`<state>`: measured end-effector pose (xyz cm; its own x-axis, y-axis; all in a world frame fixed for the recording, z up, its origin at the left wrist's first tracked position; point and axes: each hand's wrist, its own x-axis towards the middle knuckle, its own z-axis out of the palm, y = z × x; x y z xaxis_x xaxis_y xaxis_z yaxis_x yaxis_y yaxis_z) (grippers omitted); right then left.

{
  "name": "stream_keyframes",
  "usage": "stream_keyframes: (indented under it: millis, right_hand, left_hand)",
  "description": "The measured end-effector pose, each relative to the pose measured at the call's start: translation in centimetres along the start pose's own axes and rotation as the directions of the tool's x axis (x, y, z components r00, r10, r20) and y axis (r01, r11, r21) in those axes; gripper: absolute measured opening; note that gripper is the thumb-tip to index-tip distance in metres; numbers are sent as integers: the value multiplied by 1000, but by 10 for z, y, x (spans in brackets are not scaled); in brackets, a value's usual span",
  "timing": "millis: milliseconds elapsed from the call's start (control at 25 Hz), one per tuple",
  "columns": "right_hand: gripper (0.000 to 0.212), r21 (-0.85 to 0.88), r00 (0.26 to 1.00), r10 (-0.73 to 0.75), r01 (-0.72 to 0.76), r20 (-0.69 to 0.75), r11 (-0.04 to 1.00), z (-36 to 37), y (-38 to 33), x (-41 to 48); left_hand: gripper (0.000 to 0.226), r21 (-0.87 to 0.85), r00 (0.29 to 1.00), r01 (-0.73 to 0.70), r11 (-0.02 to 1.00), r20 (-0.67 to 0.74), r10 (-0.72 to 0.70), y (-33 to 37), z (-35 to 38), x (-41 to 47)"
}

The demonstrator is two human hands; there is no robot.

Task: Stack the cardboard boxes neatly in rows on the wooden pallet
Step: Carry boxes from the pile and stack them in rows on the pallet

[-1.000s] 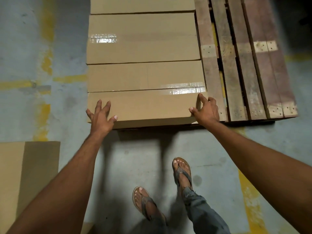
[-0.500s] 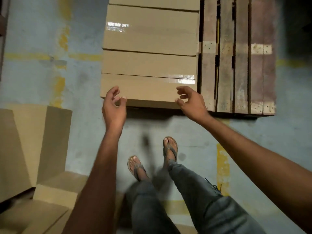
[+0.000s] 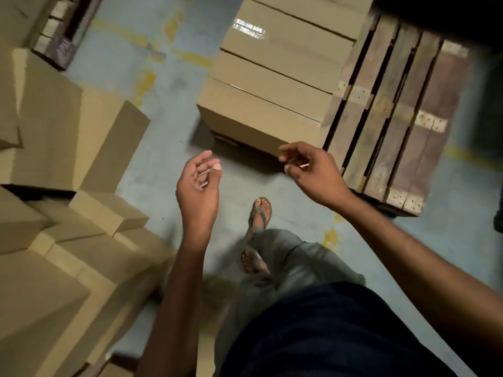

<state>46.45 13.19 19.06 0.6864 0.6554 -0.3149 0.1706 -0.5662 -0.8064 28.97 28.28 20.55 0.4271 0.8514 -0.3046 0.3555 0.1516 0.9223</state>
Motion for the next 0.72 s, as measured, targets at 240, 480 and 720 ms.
stream_keyframes:
  millis: [240,480,720]
  right_hand:
    - [34,4,952,-154,158,264,987,-8,-14,-71]
    - [33,90,818,-260,250,514,964,-32,-11,-96]
    - [31,120,636,-324,342,700,932,-69,8,-118]
  left_hand:
    - [19,-85,976,-2,996,-219,-16,3,-22,-108]
    - [19,-195,854,-27,980,-515,-79,5,15,-200]
    - [20,-425,659,55,903,-665,-353,-3,91,-307]
